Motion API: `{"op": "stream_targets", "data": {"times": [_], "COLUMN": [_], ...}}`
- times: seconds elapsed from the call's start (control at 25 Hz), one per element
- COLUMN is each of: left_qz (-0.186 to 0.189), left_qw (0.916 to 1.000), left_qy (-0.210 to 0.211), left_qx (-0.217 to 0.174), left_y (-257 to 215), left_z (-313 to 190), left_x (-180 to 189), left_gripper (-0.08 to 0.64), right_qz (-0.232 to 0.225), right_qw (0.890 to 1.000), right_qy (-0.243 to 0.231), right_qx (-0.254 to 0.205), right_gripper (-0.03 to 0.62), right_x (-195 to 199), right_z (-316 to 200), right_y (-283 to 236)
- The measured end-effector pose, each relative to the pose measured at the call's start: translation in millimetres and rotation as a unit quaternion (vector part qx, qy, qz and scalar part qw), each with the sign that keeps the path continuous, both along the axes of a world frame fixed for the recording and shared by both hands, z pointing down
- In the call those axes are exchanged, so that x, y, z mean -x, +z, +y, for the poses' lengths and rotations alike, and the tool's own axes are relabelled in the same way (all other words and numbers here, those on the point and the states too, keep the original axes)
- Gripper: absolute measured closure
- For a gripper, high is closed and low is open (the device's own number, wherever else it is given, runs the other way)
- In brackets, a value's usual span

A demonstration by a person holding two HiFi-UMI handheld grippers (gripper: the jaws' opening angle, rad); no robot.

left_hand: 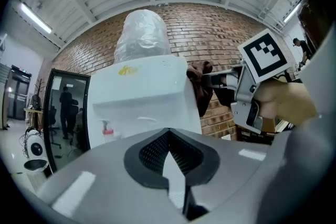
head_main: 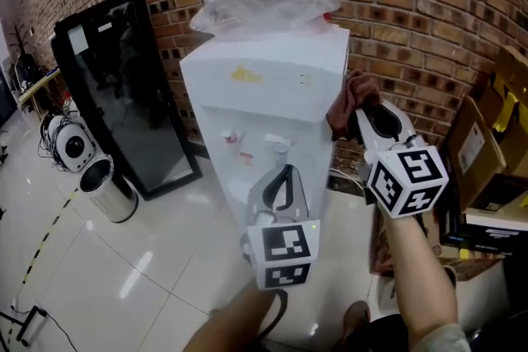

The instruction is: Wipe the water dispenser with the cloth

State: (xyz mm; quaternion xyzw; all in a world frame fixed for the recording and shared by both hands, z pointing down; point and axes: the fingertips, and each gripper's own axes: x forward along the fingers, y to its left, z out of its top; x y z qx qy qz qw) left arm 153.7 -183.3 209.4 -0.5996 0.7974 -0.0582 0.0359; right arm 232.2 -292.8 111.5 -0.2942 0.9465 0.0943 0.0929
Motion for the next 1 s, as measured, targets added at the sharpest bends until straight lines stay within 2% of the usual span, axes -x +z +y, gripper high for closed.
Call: {"op": "stream_targets", "data": {"times": [0.2,0.36,0.56,0.72,1.0], "left_qz": [-0.015,-0.001,0.018,0.051,0.039], "left_qw": [0.9995,0.9996,0.9995,0.9983,0.9952], "left_qy": [0.017,0.011,-0.002,0.015,0.052], "left_qx": [0.021,0.026,0.025,0.025,0.073], "left_y": [33,56,75,89,138], "left_z": [-3,1,3,-1,-10], "left_x": [1,6,13,6,-10], "left_gripper": [0.56,0.56,0.56,0.56,0.56], "right_qz": [0.002,0.011,0.065,0.119,0.174], "right_qw": [0.999,0.998,0.995,0.989,0.974], "right_qy": [-0.003,0.012,0.016,0.013,0.004], "right_qx": [0.044,0.067,0.069,0.092,0.148], "right_gripper": [0.508,0.508,0.508,0.506,0.506], "right_x": [0,1,3,3,3], "right_z": [-8,-11,-6,0,5], "right_y": [52,92,124,170,242]}}
